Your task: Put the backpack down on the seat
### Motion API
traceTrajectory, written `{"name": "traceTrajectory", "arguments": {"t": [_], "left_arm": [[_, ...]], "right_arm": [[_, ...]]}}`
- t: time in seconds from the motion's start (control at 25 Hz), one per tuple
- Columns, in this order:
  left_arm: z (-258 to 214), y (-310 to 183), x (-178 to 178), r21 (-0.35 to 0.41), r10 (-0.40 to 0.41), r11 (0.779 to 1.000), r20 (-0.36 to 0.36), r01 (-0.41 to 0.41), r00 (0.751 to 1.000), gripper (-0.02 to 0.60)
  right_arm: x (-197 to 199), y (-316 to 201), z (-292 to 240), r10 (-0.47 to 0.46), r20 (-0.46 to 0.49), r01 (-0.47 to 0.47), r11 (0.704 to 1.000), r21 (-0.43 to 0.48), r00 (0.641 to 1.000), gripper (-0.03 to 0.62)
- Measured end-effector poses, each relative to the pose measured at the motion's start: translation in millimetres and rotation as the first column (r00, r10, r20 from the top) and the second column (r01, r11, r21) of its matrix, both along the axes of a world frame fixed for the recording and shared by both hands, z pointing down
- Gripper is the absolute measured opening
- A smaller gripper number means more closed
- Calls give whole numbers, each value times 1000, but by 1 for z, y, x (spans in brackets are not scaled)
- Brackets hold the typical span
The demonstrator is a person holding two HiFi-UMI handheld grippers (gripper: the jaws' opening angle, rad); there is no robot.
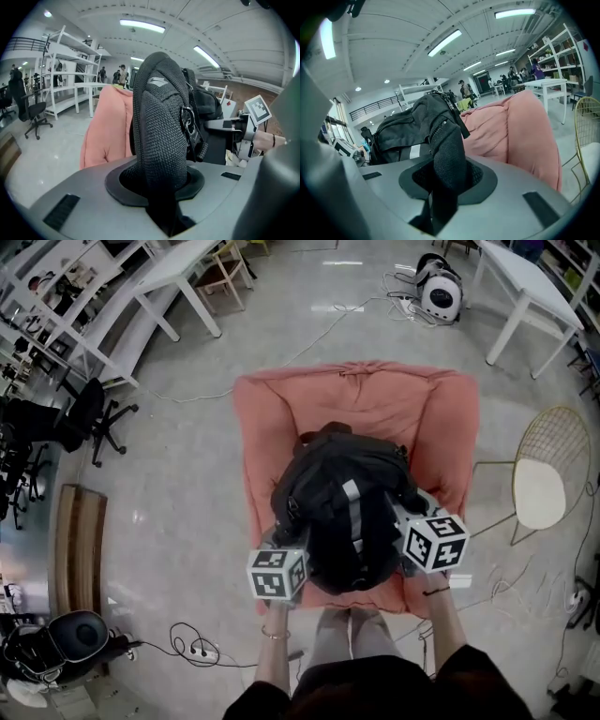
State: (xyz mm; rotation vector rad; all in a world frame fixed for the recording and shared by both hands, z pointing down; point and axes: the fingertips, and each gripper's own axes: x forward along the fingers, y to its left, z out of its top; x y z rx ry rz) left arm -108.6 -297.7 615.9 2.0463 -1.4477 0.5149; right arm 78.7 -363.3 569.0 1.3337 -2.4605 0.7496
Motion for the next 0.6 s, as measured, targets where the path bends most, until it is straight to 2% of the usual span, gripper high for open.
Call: {"name": "traceTrajectory", "arguments": {"t": [0.6], "left_arm": [[32,-59,-14,-16,-10,1000,-24,9,1000,103]], "right_arm": [[-16,-69,41,-2,-33,1,999,-43,999,87]]}}
